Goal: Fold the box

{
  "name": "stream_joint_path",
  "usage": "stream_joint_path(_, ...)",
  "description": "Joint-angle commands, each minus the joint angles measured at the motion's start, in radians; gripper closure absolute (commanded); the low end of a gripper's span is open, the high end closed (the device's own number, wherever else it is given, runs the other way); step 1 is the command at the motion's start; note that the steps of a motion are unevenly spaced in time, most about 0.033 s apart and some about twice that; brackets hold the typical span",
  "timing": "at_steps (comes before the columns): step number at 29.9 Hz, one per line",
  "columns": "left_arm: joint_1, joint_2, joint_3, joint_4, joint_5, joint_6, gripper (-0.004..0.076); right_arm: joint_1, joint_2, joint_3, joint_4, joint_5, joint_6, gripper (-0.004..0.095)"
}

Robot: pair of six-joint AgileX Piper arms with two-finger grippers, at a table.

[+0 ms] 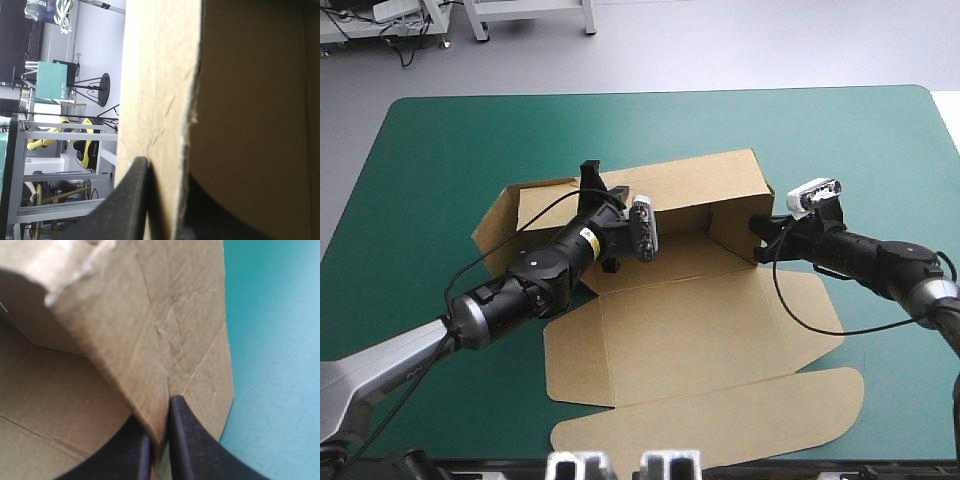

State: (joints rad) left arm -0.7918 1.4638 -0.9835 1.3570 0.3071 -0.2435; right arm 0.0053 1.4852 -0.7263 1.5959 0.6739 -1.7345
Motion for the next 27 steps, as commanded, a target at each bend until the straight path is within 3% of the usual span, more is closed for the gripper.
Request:
stream_joint_path(1, -0.022, -0.006, 0.002, -0.04, -0.107, -0.029, 0.0491, 0.007, -0.005, -0.021, -0.003, 0.031, 0.061, 0.0919)
stream_joint_path(5, -0.022, -0.006, 0.002, -0.032, -0.109, -0.029, 0.023, 0.007, -0.005, -0.021, -0.044, 0.031, 0.097, 0.0919)
stream_joint_path(7, -0.022, -0.006, 0.002, -0.025, -0.109, -0.045, 0.0172, 0.007, -0.005, -0.021, -0.046, 0.031, 0.101, 0.0919)
stream_joint_path(12, -0.024, -0.015, -0.002, -0.025, -0.175, -0.161, 0.0182, 0.007, -0.006, -0.021, -0.048, 0.028, 0.115, 0.0919)
stream_joint_path(16, -0.024, -0.062, -0.019, -0.025, -0.287, -0.262, 0.022, 0.007, -0.006, -0.021, -0.097, 0.007, 0.148, 0.0919)
stream_joint_path(22, -0.024, -0.159, -0.068, -0.053, -0.405, -0.268, 0.0232, 0.007, -0.006, -0.021, -0.121, -0.007, 0.169, 0.0919)
stream_joint_path(27, -0.024, -0.253, -0.077, -0.055, -0.402, -0.305, 0.0265, 0.007, -0.038, -0.025, -0.165, -0.019, 0.221, 0.0919)
